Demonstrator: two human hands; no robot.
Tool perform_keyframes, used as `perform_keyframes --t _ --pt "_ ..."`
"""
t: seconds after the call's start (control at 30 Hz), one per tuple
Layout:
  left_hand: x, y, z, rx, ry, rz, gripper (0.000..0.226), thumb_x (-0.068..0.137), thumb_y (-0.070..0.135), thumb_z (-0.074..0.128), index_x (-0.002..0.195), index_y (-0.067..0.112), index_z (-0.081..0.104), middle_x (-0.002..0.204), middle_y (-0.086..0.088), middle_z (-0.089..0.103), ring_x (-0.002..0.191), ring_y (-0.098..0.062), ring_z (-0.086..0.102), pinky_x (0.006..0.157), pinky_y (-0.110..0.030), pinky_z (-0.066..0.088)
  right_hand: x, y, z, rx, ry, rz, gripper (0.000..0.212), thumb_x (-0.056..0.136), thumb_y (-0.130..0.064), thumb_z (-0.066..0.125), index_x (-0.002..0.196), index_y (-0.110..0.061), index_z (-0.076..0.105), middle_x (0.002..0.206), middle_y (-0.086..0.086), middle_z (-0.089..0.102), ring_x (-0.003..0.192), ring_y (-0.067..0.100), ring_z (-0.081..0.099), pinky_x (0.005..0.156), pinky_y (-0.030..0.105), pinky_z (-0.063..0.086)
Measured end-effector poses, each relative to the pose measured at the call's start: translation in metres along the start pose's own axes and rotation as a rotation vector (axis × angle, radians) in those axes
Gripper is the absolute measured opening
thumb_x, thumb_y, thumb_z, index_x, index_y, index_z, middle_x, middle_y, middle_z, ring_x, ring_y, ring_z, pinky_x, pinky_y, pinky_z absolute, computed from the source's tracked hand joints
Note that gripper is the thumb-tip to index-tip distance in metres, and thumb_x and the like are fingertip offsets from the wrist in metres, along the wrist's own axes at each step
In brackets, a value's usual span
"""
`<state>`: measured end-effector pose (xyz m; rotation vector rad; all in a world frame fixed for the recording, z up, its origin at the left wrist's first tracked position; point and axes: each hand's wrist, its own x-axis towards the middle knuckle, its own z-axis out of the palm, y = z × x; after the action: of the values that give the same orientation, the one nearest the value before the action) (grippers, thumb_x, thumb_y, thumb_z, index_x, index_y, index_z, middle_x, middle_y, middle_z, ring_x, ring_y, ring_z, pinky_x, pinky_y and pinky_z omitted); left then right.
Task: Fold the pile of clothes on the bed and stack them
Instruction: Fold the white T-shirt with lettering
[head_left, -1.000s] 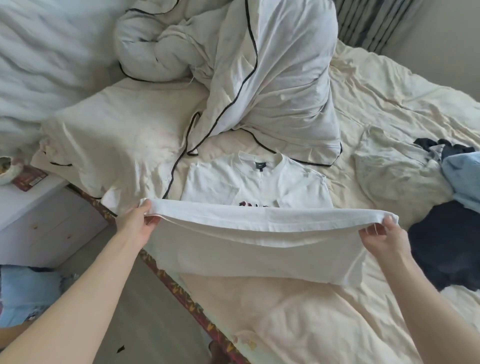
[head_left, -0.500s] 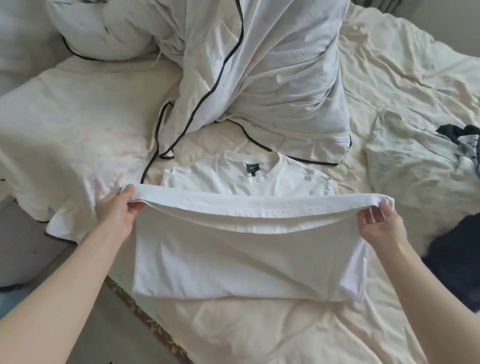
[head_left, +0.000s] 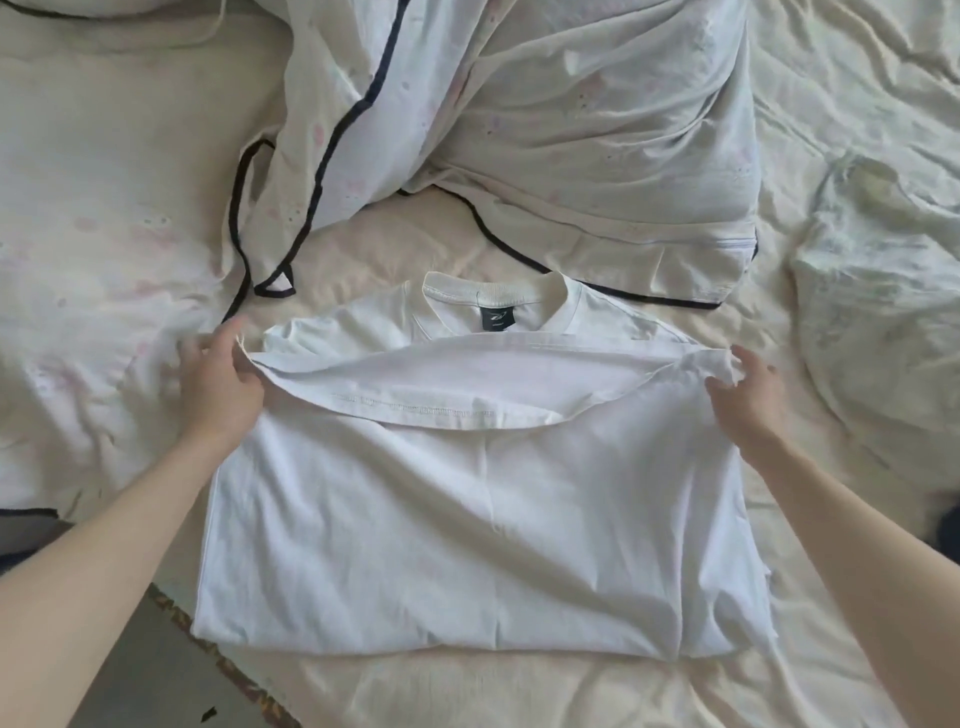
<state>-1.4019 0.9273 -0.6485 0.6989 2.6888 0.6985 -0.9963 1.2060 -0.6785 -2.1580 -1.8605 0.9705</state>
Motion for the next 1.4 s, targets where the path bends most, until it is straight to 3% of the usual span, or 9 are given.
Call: perform_keyframes --t 0.13,0.33,0.47,0.67,0.87,1.0,1.2,1.3,1.4 --pt "0.013 0.0 -0.002 0.275 -0.066 0.326 0.051 0.073 -0.018 0.053 0.115 0.006 0.067 0.118 -0.022 0.053 0.107 -0.041 0.044 0.093 -0.047 0.036 0.019 -0.013 0.003 0.006 -0.083 0.026 0.057 0.089 -0.017 0.062 0.142 -0.013 0.04 0.137 0.014 0.046 0.123 0.032 0.047 0.104 0.046 0.039" --pt "0.042 0.004 -0.012 0.038 -0.141 0.168 0.011 0.085 0.006 0.065 0.096 0.004 0.068 0.093 -0.014 0.057 0.073 0.011 0.048 0.067 -0.001 0.032 0.029 -0.014 -0.005 0.356 -0.101 0.321 0.013 0.083 -0.01 0.067 0.072 -0.004 0.063 0.048 0.002 0.055 0.039 0.012 0.051 0.04 0.018 0.038" --pt "0.057 -0.008 -0.017 0.018 -0.095 0.061 0.017 0.087 0.028 0.066 0.097 0.015 0.067 0.084 -0.006 0.056 0.074 -0.014 0.051 0.07 -0.01 0.036 0.033 -0.012 -0.021 0.648 -0.021 0.409 0.022 0.087 -0.01 0.063 0.069 -0.014 0.052 0.067 0.004 0.051 0.054 0.015 0.05 0.049 0.026 0.039" --pt "0.059 -0.017 -0.014 0.18 -0.125 0.007 0.022 0.09 0.019 0.063 0.104 0.001 0.065 0.11 -0.024 0.056 0.102 -0.037 0.052 0.08 -0.037 0.035 0.028 -0.004 -0.028 0.846 -0.038 0.351 0.018 0.091 -0.009 0.061 0.074 -0.011 0.053 0.047 -0.005 0.059 0.043 0.006 0.057 0.047 0.021 0.049" --pt "0.055 -0.006 -0.007 0.073 -0.141 -0.06 0.026 0.093 0.027 0.057 0.112 0.009 0.062 0.108 -0.016 0.061 0.096 -0.034 0.054 0.082 -0.041 0.041 0.031 -0.01 -0.023 0.664 -0.124 0.426 0.025 0.087 -0.038 0.066 0.084 -0.015 0.056 0.067 0.005 0.044 0.058 0.018 0.043 0.056 0.029 0.032" --pt "0.056 -0.006 -0.016 -0.123 -0.094 -0.109 0.013 0.087 0.015 0.063 0.098 0.023 0.062 0.101 -0.016 0.064 0.095 -0.038 0.06 0.082 -0.044 0.046 0.034 -0.012 -0.027 0.809 -0.055 0.439 0.011 0.087 -0.008 0.064 0.078 -0.007 0.058 0.048 -0.001 0.061 0.045 0.011 0.061 0.045 0.022 0.049" --pt "0.06 -0.004 -0.037 -0.215 0.093 -0.09 0.015 0.073 0.044 0.058 0.089 0.041 0.059 0.095 -0.016 0.062 0.083 -0.031 0.059 0.081 -0.052 0.05 0.032 -0.032 -0.03 1.011 0.07 0.386 0.026 0.087 -0.011 0.066 0.065 -0.014 0.053 0.05 -0.007 0.055 0.051 0.005 0.054 0.053 0.019 0.047" --pt "0.07 0.01 -0.029 -0.27 0.173 -0.072 0.024 0.078 0.03 0.057 0.102 0.032 0.06 0.104 -0.01 0.063 0.088 -0.025 0.058 0.084 -0.042 0.048 0.039 -0.054 -0.029 0.98 0.112 0.29 0.021 0.087 -0.015 0.066 0.068 -0.019 0.058 0.047 -0.011 0.056 0.045 0.002 0.052 0.046 0.02 0.044" --pt "0.069 0.023 -0.012 -0.143 0.133 0.017 0.039 0.087 0.003 0.052 0.126 0.004 0.05 0.124 -0.022 0.054 0.099 -0.025 0.057 0.09 -0.034 0.04 0.045 -0.06 -0.024 0.766 0.077 0.224 0.016 0.091 -0.027 0.061 0.105 -0.02 0.064 0.088 -0.003 0.064 0.072 0.009 0.056 0.064 0.026 0.045"
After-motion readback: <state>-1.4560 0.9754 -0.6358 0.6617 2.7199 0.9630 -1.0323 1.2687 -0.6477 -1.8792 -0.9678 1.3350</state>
